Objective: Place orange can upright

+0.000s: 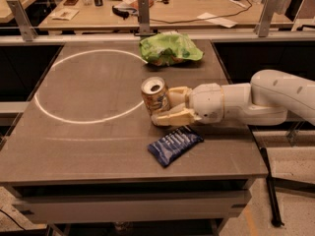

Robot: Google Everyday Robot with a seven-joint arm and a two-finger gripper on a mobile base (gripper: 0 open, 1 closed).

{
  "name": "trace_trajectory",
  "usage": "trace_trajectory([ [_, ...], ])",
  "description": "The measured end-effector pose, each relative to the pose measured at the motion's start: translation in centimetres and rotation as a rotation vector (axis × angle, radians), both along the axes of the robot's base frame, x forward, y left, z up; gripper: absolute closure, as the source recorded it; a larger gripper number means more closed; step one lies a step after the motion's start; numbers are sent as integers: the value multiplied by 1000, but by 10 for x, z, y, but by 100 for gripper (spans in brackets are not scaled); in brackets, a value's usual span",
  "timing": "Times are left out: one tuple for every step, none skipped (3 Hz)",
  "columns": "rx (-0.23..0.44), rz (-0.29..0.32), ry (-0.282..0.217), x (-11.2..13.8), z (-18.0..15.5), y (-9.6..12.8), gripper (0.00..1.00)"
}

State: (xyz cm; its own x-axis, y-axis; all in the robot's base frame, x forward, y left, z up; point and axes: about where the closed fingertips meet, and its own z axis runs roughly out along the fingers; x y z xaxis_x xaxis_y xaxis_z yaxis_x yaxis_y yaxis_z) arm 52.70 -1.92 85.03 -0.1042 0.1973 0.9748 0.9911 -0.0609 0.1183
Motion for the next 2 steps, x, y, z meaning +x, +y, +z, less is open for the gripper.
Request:
trace_trajectory([
  [22,-21,17,-5,-2,1,59],
  [25,-22,23,-8,-3,0,36],
])
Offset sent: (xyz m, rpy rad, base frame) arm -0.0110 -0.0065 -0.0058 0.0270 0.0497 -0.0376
